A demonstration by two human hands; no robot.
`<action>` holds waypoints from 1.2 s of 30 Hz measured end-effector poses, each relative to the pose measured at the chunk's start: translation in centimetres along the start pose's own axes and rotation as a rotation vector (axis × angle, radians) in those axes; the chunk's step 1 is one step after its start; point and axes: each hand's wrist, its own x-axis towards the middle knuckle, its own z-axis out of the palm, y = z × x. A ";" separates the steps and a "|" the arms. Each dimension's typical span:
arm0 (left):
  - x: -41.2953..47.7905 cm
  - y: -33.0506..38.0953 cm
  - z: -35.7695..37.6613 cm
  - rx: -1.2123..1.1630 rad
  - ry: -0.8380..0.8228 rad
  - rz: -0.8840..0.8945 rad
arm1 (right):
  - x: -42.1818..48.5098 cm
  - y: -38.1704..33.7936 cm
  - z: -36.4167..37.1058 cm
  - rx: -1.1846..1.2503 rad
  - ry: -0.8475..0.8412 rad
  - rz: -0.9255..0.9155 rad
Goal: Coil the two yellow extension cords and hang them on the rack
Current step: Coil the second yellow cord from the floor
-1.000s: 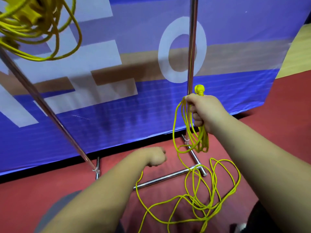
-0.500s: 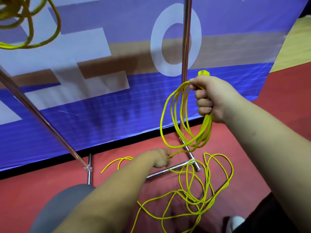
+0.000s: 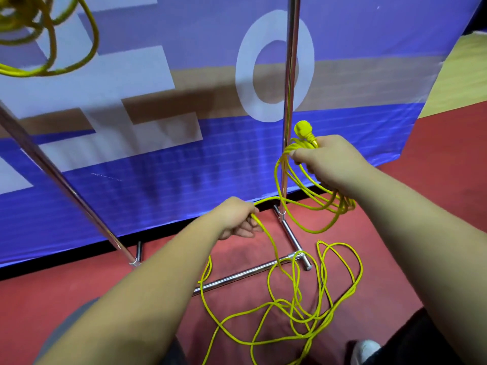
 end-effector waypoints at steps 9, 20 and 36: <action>-7.3 8.3 -2.8 -0.876 0.010 0.034 | -0.8 0.9 4.7 -0.195 -0.039 -0.141; -10.6 8.7 -4.2 -1.054 0.108 -0.011 | -3.5 1.9 12.4 0.552 -0.341 0.114; -11.2 5.8 -6.4 -0.612 0.246 -0.009 | -6.1 -0.6 12.8 0.605 -0.311 0.150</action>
